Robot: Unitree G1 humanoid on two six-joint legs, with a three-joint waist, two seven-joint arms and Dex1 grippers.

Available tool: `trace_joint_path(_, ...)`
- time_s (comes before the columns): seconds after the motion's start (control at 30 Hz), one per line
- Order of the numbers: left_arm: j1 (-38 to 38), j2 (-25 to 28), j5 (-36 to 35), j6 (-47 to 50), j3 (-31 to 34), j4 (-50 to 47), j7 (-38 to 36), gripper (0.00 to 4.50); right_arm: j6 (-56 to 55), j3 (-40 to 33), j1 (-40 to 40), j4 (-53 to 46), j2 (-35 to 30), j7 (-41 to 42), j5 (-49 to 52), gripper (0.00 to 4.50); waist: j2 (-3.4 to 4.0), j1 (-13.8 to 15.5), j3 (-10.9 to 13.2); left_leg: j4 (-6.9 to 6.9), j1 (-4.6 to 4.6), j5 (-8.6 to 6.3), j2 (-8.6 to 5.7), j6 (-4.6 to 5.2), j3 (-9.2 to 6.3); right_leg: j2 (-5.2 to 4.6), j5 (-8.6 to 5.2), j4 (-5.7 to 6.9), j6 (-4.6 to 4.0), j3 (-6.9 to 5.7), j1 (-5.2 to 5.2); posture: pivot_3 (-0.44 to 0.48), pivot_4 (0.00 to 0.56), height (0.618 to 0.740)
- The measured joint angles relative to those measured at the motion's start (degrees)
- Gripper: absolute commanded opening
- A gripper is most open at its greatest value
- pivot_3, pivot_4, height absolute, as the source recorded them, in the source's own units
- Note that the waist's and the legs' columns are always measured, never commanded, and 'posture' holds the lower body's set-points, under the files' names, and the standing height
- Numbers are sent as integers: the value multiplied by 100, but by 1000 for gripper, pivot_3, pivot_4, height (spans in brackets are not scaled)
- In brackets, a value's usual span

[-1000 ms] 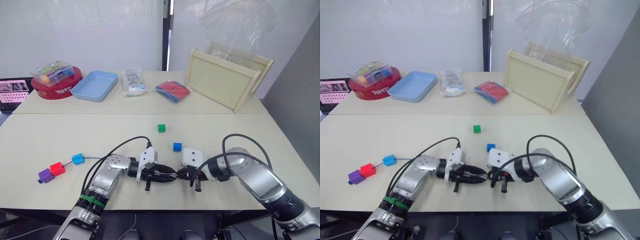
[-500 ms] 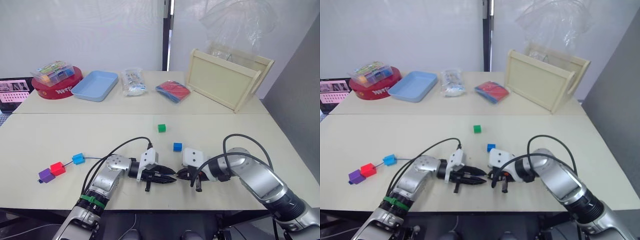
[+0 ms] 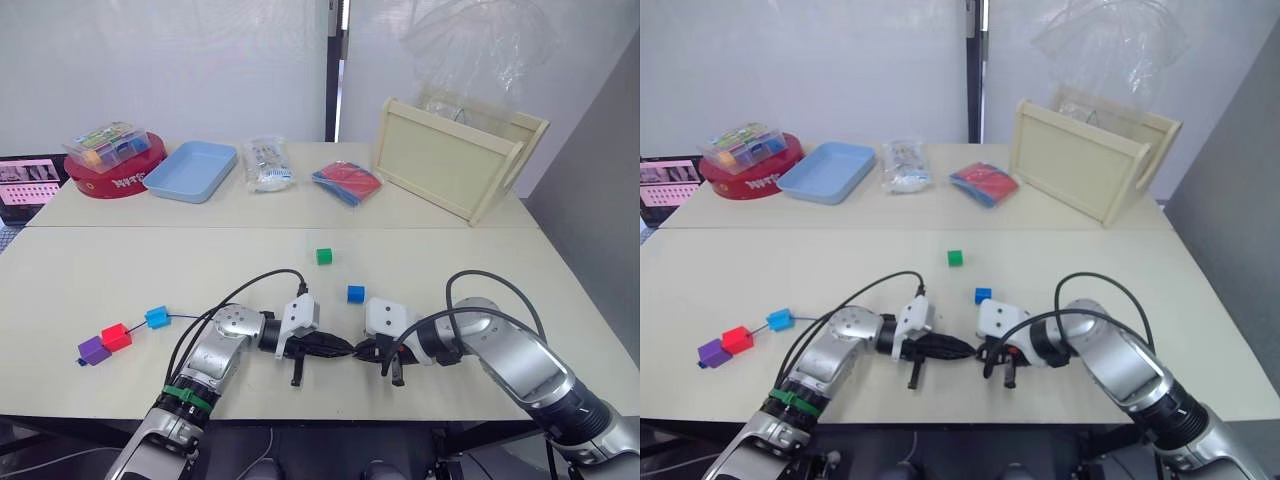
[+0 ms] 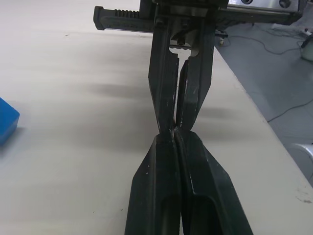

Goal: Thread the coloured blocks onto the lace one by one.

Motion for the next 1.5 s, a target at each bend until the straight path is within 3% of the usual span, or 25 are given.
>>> trace_joint_path(0.1,-26,-7,-9,36,-15,10,-36,40,0,-4,0,0,-18,-1,3,0,0,-1,0,0,0,0,0,0,0,0,0,0,0,0,0,0,150,740)
trace_joint_path(0.33,-47,2,9,144,-27,20,-116,2115,0,-21,0,-8,-18,-35,6,0,0,0,0,0,0,0,0,0,0,0,0,0,0,0,0,0,150,740)
trace_joint_path(0.7,-47,1,81,24,-49,72,-99,2115,1,-20,0,-13,-18,-102,52,0,0,-1,0,0,0,0,0,0,0,0,0,0,0,0,0,0,150,740)
trace_joint_path(0.73,-47,1,82,24,-49,72,-100,1582,1,-20,0,-14,-18,-104,53,0,0,-1,0,0,0,0,0,0,0,0,0,0,0,0,0,0,150,740)
trace_joint_path(0.8,-47,1,84,26,-49,73,-98,1000,1,-21,0,-14,-18,-107,53,0,0,-1,0,0,0,0,0,0,0,0,0,0,0,0,0,0,150,740)
trace_joint_path(1.5,-13,86,93,28,-49,56,-66,1000,13,-19,0,-22,-101,-112,95,0,0,-4,0,0,0,0,0,0,0,1,0,0,0,0,0,0,150,740)
